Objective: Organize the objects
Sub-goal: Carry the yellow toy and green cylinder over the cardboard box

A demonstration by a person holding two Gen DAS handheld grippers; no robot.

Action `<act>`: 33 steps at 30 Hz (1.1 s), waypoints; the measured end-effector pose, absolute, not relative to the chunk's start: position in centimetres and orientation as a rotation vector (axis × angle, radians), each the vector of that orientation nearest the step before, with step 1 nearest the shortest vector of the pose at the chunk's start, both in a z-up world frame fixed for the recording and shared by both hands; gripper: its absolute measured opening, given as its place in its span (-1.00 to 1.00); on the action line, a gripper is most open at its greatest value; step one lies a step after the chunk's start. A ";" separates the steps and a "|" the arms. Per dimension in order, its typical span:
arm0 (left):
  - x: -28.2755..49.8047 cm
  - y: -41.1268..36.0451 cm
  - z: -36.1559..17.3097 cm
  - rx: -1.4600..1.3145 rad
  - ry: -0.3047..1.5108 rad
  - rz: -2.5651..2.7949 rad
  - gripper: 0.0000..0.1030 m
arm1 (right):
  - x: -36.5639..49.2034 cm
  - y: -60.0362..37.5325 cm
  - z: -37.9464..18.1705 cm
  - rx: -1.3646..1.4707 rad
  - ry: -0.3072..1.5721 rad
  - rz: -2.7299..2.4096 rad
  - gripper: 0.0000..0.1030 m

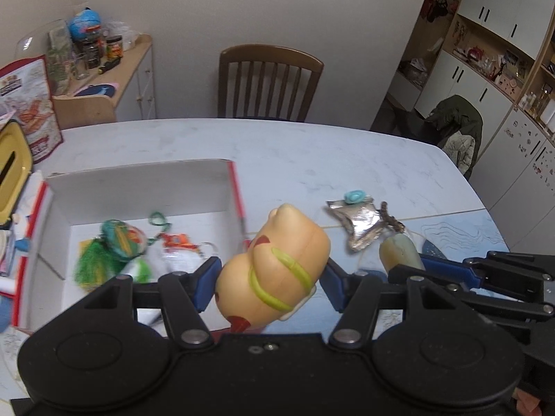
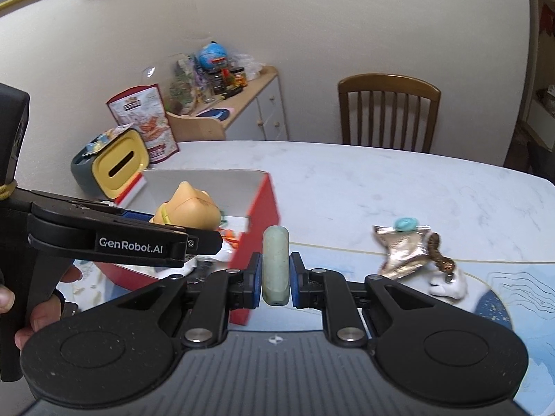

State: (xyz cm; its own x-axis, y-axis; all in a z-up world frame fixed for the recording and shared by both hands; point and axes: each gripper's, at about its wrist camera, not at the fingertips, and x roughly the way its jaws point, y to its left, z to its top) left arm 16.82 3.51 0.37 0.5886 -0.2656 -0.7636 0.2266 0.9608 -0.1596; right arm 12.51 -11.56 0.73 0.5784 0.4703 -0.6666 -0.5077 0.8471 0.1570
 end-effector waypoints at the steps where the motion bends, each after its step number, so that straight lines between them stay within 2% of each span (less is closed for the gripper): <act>1: 16.8 4.2 0.4 -0.047 0.895 -0.284 0.17 | 12.2 -10.9 0.8 -0.056 0.762 0.576 -0.70; 20: 20.3 16.8 -1.5 -0.048 0.913 -0.164 0.17 | 12.9 0.5 -1.0 -0.148 0.788 0.599 -0.70; 33: 26.4 17.2 -4.3 -0.018 0.962 -0.196 0.17 | 16.5 5.1 -5.8 -0.239 0.886 0.553 -0.70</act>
State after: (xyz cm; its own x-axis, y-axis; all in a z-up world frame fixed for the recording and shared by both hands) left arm 26.39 17.23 -4.34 0.5559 -0.1734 -0.8129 0.1578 0.9822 -0.1016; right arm 16.55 5.09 -5.85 0.5047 0.3567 -0.7861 -0.5488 0.8355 0.0268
